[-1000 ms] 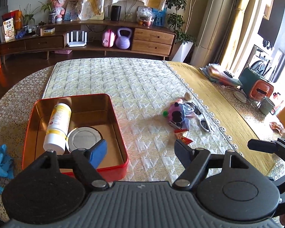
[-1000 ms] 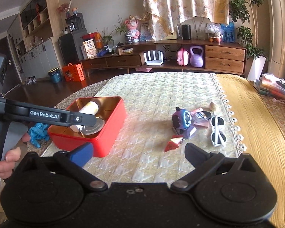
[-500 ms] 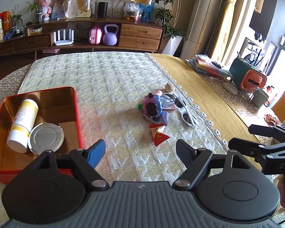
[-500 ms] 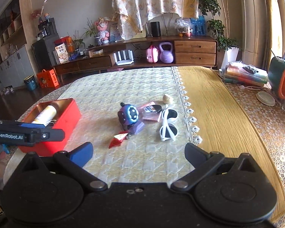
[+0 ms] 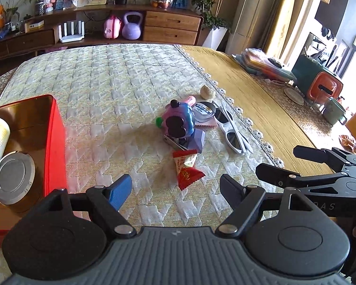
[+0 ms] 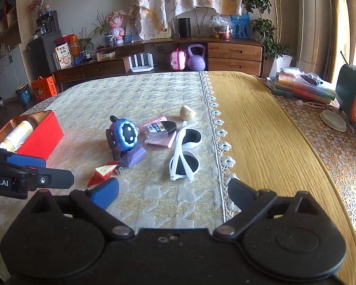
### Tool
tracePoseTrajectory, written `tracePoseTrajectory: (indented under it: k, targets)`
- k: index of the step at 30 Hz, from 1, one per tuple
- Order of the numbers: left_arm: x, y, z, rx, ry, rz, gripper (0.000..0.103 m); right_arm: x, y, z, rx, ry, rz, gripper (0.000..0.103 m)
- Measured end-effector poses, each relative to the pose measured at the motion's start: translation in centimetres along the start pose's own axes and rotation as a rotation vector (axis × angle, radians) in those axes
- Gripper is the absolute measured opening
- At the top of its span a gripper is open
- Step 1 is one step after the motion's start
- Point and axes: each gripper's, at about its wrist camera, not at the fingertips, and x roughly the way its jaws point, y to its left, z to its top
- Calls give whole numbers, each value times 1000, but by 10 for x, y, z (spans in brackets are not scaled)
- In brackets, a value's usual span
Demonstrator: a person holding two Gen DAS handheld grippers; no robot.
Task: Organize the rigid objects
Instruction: 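Withdraw both tools from the box back toward the remaining items, then grasp the red-and-white snack packet with the left tool while the right tool grasps the white sunglasses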
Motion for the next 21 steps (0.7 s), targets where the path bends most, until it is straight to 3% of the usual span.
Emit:
tracePoseTrajectory:
  k: [13, 21]
  targets:
    - [49, -4, 9, 36, 54, 29, 81, 50, -6, 6, -50, 40, 25, 79]
    - [57, -11, 7, 96, 47, 57, 61, 63, -4, 6, -71, 32, 5, 71]
